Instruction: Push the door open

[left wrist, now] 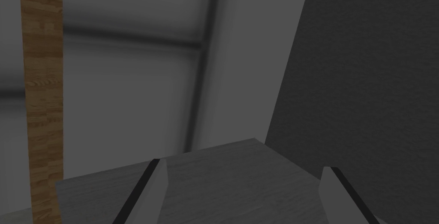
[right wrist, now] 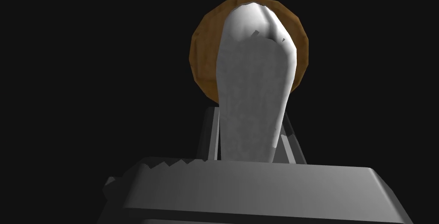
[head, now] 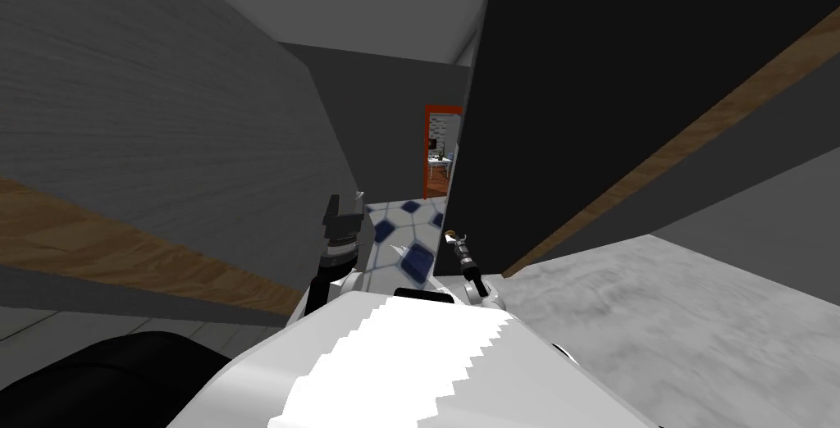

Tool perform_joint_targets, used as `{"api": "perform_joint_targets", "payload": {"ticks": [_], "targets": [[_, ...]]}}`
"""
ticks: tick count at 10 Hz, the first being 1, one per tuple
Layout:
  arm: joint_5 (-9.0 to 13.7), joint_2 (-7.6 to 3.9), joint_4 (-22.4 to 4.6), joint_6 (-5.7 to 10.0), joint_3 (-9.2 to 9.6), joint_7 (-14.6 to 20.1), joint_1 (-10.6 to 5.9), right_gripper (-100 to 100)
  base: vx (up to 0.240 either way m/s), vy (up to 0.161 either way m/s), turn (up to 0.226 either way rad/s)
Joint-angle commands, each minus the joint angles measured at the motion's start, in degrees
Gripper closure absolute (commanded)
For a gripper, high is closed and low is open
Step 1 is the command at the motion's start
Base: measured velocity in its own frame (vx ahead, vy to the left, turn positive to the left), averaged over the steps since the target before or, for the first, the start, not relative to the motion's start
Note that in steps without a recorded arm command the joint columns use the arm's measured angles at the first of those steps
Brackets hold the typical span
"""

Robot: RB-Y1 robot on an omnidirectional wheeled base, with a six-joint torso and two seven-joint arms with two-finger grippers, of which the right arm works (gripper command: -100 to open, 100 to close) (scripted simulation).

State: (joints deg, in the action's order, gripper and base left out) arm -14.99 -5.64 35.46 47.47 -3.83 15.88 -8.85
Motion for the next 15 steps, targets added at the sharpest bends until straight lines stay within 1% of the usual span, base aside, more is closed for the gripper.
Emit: {"api": "perform_joint_targets", "payload": {"ticks": [1,2,3,5,6,7,8,15], "targets": [[0.79,-0.78,-1.91,1.14,-1.22,-0.59,-1.42,100,0.129,0.075,-0.041],[1.57,-0.75,-2.00,0.99,-2.20,-1.33,-1.40,100,0.156,0.088,-0.044],[1.57,-0.75,-2.00,0.99,-2.20,-1.33,-1.40,100,0.125,0.069,-0.030],[2.97,-0.70,-2.15,0.73,-3.93,-2.62,-1.37,100,0.173,0.083,-0.059],[2.97,-0.70,-2.15,0.73,-3.93,-2.62,-1.37,100,0.119,0.079,-0.048],[3.83,-0.67,-2.25,0.57,-5.00,-3.42,-1.35,100,0.138,0.094,-0.076],[4.12,-0.66,-2.29,0.51,-5.36,-3.69,-1.35,100,0.162,0.117,-0.047],[7.77,-0.50,-2.70,-0.18,-9.89,-7.08,-1.27,100,0.186,0.111,-0.062]]}}
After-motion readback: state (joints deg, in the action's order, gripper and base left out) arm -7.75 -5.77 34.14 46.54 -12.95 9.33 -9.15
